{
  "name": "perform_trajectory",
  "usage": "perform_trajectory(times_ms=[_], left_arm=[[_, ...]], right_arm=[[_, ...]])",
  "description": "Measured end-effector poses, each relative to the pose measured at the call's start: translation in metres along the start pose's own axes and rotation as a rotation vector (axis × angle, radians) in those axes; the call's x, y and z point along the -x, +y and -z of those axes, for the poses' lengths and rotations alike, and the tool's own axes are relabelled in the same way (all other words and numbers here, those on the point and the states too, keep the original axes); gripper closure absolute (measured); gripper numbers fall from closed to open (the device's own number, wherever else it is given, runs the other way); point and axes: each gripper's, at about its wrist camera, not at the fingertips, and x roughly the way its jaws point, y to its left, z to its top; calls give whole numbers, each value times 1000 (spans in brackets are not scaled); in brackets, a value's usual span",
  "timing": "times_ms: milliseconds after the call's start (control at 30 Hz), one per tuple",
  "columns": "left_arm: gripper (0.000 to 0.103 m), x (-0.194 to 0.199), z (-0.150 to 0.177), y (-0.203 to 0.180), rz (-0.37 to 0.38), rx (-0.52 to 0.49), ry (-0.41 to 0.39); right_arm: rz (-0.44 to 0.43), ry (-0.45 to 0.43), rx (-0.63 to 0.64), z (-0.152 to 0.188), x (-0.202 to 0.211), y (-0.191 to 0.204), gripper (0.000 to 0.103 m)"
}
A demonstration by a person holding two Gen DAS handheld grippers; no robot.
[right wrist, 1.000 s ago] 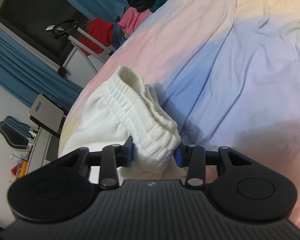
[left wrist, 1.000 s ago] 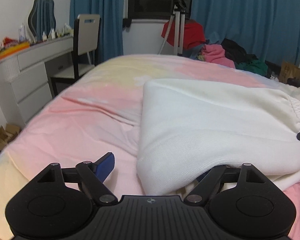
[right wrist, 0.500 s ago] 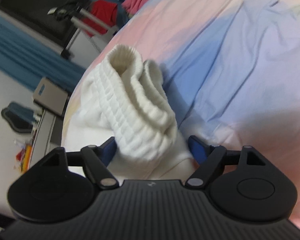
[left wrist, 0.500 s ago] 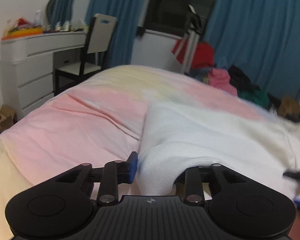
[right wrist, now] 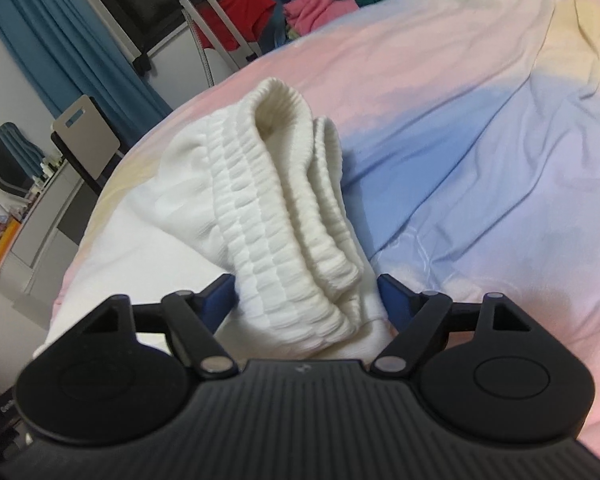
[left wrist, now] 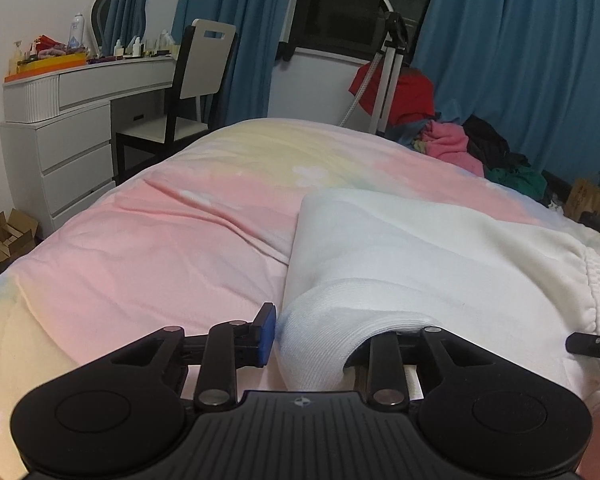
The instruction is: Fold clothes
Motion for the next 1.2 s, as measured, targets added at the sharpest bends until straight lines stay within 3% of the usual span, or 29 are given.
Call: perform_trajectory(times_ms=[167,300,433,633,767,867,933,1000,1100,1200], left_arm=[[69,0,2,-4,-4,-27,4],[62,0,4,-7,19,-36,12],[57,4,6,-17,39,-107,-5],[56,9,7,-16,76,-130,1],[36,19,3,-10,167,-133,40],[21,30,-2,1,282,-70,54],[15,33,-6,11,375,19,58],[10,28,-10,22,442,123,71],[9,7,-11,36,470,271,120],[9,-15,-9,51,434,392,160]], right_arm=[[32,-54,43,-2,6,4,26],[-16,17,-3,-3,-9,-6,21],[-59,52,-57,-6,-15,-14,20],[-32,21,15,-9,1,-3,55],[-59,-65,-43,-21,24,-11,65],[-46,-163,-61,-30,44,-19,67],[-44,-172,-90,-33,45,-26,67],[-41,-120,-113,-30,34,-32,67],[-42,-62,-172,-27,19,-38,61],[-75,-21,-242,-26,11,-44,45]])
